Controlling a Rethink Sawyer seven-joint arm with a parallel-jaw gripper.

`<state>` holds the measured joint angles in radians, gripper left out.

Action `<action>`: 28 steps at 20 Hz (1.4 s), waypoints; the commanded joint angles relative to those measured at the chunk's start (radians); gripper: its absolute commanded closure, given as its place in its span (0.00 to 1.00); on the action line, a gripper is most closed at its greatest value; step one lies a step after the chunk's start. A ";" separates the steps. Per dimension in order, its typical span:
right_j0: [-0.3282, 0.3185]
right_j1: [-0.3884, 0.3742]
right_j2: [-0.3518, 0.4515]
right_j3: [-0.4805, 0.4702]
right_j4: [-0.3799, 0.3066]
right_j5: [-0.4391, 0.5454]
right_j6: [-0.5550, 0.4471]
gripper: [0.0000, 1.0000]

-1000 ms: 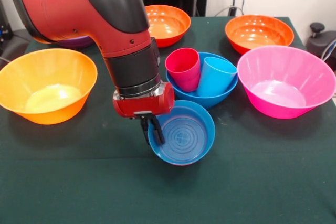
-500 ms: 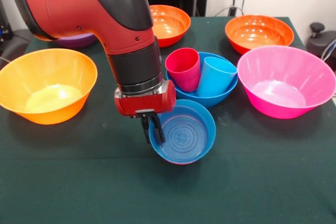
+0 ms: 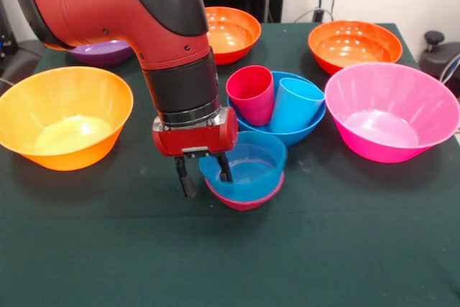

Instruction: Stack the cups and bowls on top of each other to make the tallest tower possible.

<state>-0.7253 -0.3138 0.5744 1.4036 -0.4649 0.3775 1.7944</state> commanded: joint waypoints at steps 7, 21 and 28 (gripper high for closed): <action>0.050 0.012 -0.030 0.044 -0.078 0.063 -0.083 0.00; 0.086 -0.141 -0.044 0.116 -0.021 0.159 -0.025 0.00; 0.110 -0.246 -0.069 0.128 0.008 0.226 -0.002 0.00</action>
<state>-0.6659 -0.4669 0.5552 1.4776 -0.4611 0.4377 1.7944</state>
